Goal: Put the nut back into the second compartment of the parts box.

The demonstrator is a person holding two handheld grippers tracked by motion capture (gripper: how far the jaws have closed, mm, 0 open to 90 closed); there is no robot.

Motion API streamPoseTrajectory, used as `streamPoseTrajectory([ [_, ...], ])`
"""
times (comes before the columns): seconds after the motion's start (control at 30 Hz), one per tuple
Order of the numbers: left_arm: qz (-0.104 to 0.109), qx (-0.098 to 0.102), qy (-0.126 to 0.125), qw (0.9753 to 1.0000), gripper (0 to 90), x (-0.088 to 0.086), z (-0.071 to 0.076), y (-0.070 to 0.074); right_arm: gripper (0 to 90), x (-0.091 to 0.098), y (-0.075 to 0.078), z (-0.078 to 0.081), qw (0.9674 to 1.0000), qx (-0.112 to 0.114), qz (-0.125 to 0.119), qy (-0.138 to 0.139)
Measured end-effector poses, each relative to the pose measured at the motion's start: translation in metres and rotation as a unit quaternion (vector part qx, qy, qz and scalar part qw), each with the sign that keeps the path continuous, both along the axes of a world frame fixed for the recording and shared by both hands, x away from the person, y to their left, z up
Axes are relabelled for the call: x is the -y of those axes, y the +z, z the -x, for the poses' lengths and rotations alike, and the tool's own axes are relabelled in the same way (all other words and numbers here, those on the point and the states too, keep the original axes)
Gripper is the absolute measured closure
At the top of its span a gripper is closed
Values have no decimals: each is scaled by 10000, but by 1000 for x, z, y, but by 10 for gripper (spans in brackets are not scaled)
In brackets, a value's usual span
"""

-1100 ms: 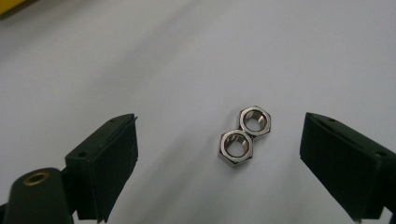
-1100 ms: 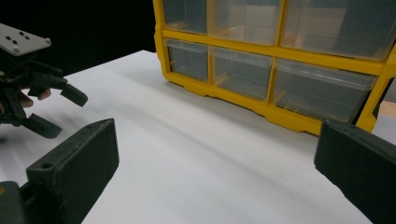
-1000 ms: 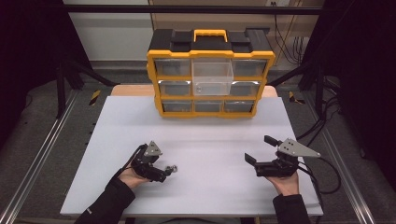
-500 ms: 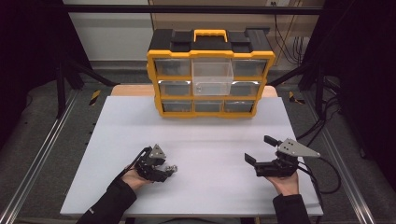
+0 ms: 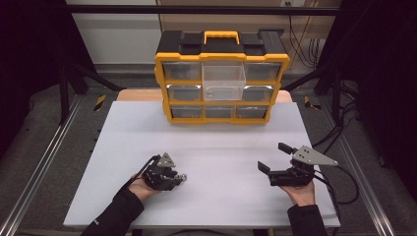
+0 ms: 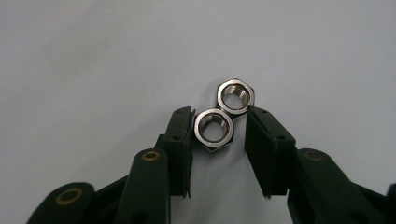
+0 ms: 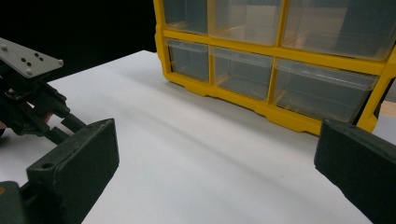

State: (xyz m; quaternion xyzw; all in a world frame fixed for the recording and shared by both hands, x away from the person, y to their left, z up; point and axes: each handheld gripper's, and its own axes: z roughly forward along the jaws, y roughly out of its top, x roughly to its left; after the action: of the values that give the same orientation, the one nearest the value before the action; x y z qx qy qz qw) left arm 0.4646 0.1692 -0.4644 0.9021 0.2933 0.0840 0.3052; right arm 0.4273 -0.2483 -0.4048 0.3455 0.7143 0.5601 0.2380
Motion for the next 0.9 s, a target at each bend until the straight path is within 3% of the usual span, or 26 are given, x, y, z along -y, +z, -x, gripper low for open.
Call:
streamPoseTrajectory([
  [0.23, -77, 23, -9, 10000, 663, 2, 2, 1, 4, 0, 0, 0, 10000, -16, 0, -2],
  [0.37, -230, 73, -12, 9997, 687, 6, 4, 2, 5, -1, 0, 0, 10000, -12, -2, -1],
  [0.7, -258, 83, 35, 9996, 691, 7, 5, 2, 4, 0, 0, 0, 10000, 3, -11, 4],
  [0.77, -239, 7, 7, 9997, 691, 6, 5, 3, 4, 0, 0, 0, 10000, 4, -13, 5],
  [0.9, -182, 76, 50, 9998, 692, 5, 6, 8, 4, 0, 0, 0, 10000, -18, 1, 7],
])
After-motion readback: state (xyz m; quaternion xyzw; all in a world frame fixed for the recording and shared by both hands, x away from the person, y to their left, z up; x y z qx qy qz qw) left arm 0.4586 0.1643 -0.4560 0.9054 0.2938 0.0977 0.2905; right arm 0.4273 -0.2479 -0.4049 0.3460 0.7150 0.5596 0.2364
